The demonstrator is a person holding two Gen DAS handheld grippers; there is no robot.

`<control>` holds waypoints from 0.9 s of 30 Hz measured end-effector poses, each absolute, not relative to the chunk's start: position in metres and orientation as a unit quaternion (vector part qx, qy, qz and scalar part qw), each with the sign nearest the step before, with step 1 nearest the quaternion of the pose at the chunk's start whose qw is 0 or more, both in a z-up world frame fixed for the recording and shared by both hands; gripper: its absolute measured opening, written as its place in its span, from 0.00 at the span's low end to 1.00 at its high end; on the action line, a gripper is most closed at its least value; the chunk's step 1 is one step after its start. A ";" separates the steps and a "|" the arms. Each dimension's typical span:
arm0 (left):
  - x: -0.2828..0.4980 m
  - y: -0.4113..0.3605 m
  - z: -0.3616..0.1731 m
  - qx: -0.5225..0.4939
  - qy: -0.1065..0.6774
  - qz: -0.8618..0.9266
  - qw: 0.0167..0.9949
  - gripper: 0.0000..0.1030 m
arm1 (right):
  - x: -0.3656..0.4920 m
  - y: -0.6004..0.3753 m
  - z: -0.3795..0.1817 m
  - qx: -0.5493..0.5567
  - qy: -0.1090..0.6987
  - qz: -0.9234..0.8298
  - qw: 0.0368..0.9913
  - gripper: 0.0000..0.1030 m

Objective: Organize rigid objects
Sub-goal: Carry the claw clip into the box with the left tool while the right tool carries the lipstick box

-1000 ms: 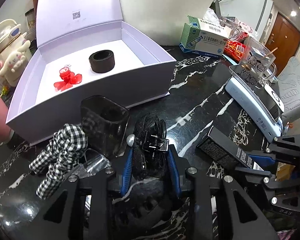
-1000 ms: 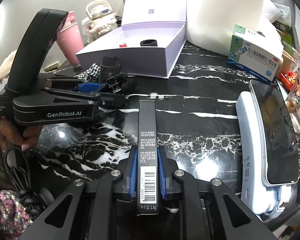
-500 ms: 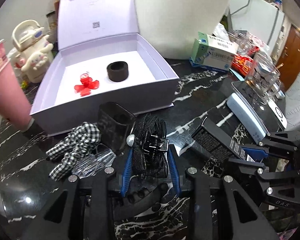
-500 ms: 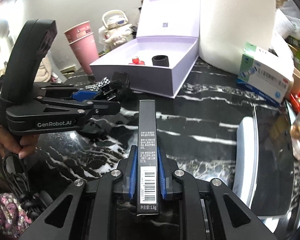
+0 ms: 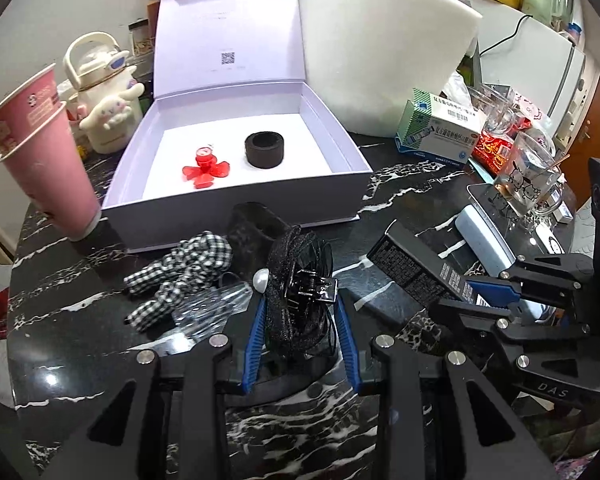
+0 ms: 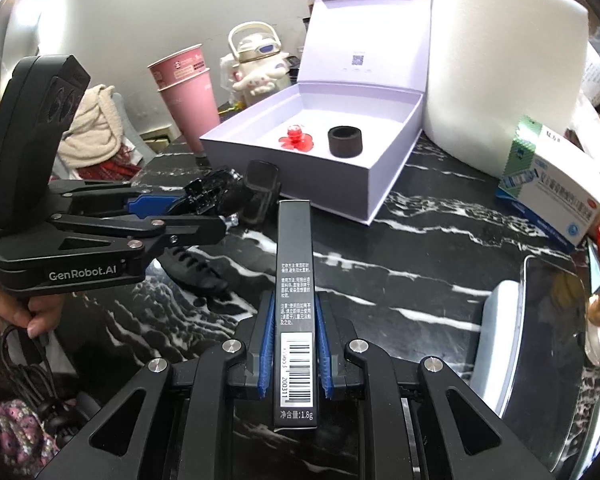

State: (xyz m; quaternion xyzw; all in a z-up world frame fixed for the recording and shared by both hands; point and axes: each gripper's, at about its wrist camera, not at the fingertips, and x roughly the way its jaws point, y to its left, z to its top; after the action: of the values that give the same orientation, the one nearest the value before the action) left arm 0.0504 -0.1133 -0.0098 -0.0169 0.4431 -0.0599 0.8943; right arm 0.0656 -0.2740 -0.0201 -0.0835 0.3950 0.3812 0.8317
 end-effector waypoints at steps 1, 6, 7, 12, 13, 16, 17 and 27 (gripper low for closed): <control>0.050 -0.111 -0.009 -0.017 0.442 -0.061 0.895 0.32 | 0.064 -0.273 -0.018 -0.084 0.391 0.380 0.834 0.18; 0.053 -0.102 0.000 -0.015 0.437 -0.061 0.897 0.32 | 0.061 -0.264 -0.009 -0.078 0.380 0.376 0.842 0.18; 0.055 -0.099 0.002 -0.014 0.437 -0.060 0.898 0.32 | 0.061 -0.262 -0.007 -0.078 0.378 0.374 0.843 0.18; 0.061 -0.093 0.013 -0.012 0.424 -0.057 0.904 0.32 | 0.063 -0.255 0.004 -0.085 0.365 0.371 0.850 0.18; 0.062 -0.091 0.015 -0.013 0.421 -0.057 0.905 0.32 | 0.063 -0.254 0.006 -0.087 0.363 0.370 0.851 0.18; 0.066 -0.086 0.019 -0.017 0.417 -0.055 0.907 0.32 | 0.066 -0.249 0.011 -0.092 0.358 0.375 0.850 0.18; 0.067 -0.085 0.020 -0.018 0.416 -0.055 0.907 0.32 | 0.067 -0.246 0.013 -0.096 0.356 0.375 0.850 0.18; 0.077 -0.077 0.039 -0.013 0.392 -0.053 0.918 0.32 | 0.078 -0.231 0.031 -0.115 0.334 0.383 0.854 0.18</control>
State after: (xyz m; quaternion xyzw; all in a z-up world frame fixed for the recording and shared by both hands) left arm 0.0770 -0.0771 0.0386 -0.0133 0.3919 -0.0525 0.9184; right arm 0.0775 -0.2313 0.0313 -0.1149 0.3343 0.3828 0.8535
